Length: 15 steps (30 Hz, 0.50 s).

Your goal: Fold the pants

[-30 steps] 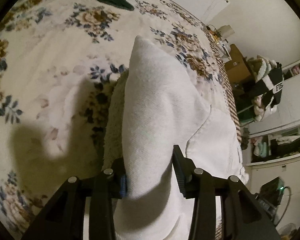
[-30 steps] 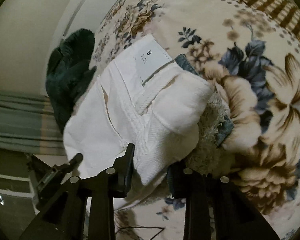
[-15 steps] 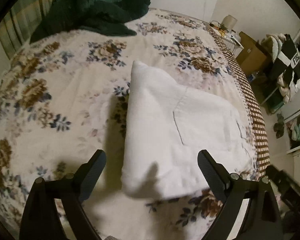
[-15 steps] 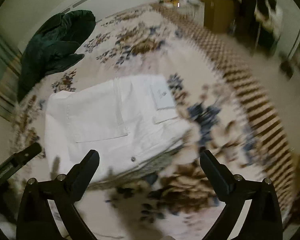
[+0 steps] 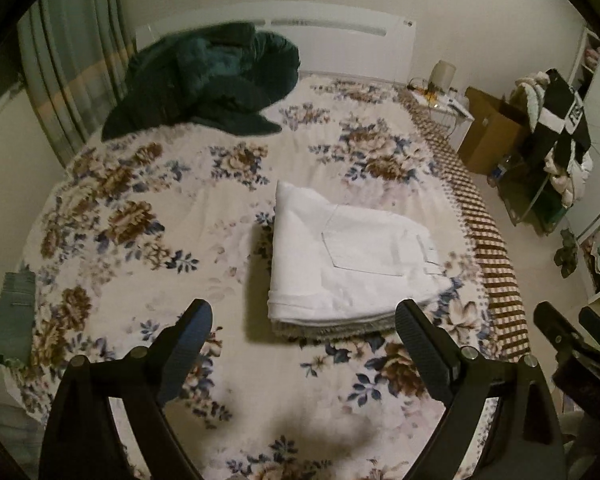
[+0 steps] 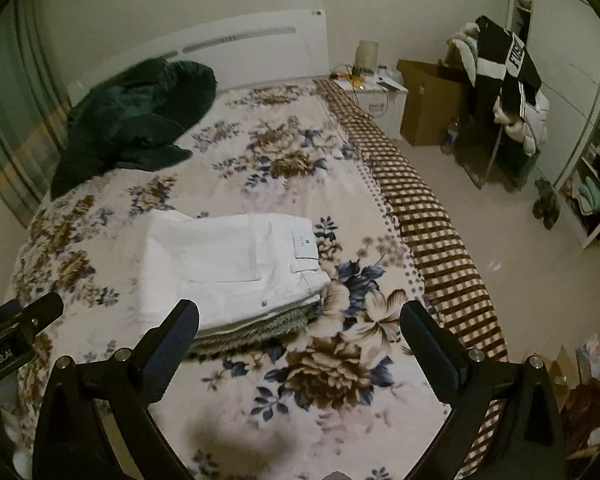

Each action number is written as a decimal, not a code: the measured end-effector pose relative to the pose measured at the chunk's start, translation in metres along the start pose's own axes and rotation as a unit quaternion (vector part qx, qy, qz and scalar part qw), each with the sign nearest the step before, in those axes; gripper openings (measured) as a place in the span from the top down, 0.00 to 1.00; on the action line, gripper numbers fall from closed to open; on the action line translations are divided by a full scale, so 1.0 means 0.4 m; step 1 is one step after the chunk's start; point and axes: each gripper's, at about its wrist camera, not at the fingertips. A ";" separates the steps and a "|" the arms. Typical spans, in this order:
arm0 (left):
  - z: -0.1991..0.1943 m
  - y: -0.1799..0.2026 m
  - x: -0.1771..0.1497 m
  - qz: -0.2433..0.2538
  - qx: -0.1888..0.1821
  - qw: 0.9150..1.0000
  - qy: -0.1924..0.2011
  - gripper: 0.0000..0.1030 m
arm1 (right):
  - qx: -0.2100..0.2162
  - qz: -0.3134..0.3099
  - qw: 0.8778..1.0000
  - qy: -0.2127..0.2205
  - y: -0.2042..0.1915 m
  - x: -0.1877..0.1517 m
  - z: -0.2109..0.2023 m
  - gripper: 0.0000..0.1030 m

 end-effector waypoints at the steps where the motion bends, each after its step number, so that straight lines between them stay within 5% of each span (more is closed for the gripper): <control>1: -0.047 0.004 -0.009 0.001 0.005 1.000 0.008 0.09 | 0.004 -0.002 1.000 0.005 0.002 -0.007 -0.037 0.01; 15: -0.488 0.048 -0.161 -0.015 0.034 0.995 0.094 0.09 | 0.046 -0.058 0.993 0.095 0.053 -0.123 -0.608 0.01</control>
Point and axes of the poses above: each gripper's, at about its wrist camera, not at the fingertips, and z roughly the way its jaws point, y to its right, x to its top, and after that the axes turned 3 degrees about x, right-handed
